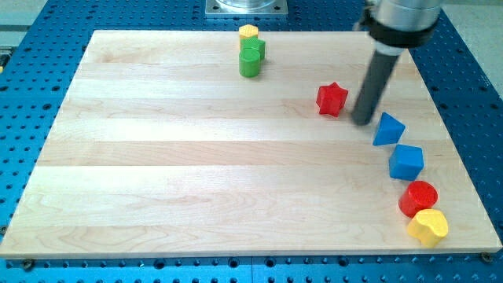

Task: Move the red star into the green star and hexagon

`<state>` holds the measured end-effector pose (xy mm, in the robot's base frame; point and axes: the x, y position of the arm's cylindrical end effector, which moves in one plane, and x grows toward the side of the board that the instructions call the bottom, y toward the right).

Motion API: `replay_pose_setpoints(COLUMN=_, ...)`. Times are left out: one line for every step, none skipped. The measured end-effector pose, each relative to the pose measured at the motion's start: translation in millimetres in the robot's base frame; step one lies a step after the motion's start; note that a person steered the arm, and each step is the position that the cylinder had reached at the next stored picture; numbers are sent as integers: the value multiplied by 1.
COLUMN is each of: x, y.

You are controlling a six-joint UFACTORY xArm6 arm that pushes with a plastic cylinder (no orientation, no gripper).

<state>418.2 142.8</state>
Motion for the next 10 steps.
replay_pose_setpoints(x=-54, y=-33)
replay_pose_setpoints(x=-102, y=-62)
replay_pose_setpoints(x=-123, y=-79)
replay_pose_setpoints(x=-126, y=-22)
replay_pose_setpoints(x=-128, y=-38)
replay_pose_setpoints(x=-133, y=-77)
replay_pose_setpoints(x=-139, y=-74)
replay_pose_setpoints(x=-151, y=-61)
replay_pose_setpoints(x=-158, y=-57)
replay_pose_setpoints(x=-166, y=-56)
